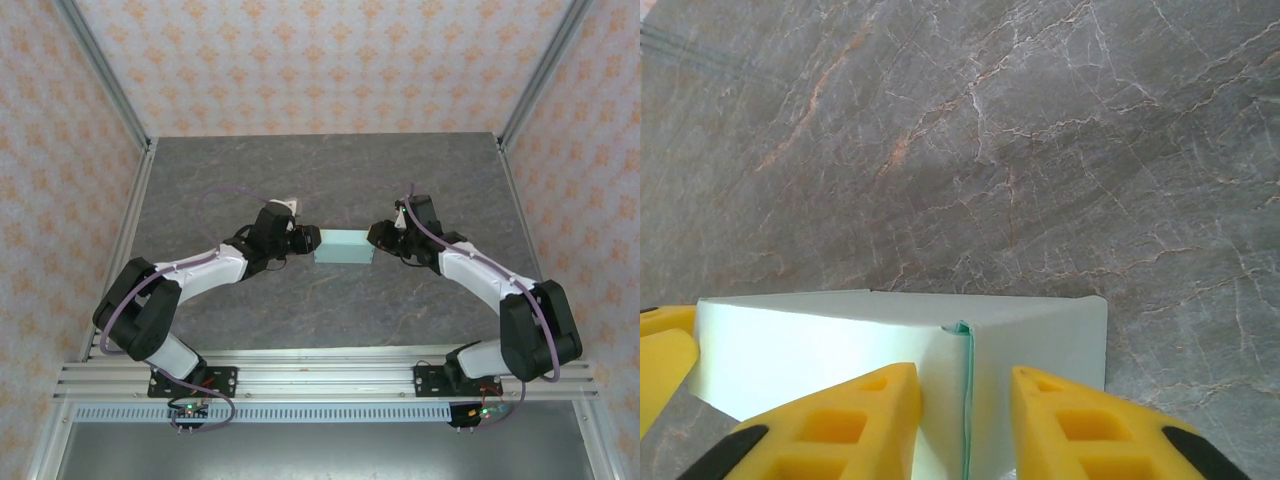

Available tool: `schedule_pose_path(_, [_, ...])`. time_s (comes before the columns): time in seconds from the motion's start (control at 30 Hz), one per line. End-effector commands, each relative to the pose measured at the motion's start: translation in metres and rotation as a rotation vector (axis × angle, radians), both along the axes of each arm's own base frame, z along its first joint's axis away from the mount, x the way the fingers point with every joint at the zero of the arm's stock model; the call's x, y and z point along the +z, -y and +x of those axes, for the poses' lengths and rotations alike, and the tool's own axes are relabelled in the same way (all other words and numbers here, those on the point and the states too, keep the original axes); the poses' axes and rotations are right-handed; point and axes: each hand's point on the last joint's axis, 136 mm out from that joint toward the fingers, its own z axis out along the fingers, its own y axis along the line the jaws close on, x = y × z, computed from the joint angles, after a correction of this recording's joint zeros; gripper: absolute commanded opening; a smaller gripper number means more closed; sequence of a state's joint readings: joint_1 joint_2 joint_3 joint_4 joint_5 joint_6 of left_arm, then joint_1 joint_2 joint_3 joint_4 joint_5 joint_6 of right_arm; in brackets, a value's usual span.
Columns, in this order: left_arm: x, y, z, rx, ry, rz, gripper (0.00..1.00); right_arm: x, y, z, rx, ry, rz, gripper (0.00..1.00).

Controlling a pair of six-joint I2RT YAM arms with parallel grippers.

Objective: Fold the paper box

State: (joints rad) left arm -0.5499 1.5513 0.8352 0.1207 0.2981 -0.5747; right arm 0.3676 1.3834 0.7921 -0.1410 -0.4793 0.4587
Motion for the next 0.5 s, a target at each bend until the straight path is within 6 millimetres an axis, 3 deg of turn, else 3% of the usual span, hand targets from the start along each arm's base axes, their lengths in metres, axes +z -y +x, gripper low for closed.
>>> schedule_pose_path(0.0, [-0.043, -0.019, -0.030, -0.011, -0.157, 0.156, 0.43, -0.038, 0.010, -0.034, 0.032, -0.186, -0.084, 0.33])
schedule_pose_path(0.47, [0.014, -0.018, -0.003, 0.049, -0.024, 0.138, 0.59, 0.014, 0.008, -0.010, 0.029, -0.052, -0.087, 0.53])
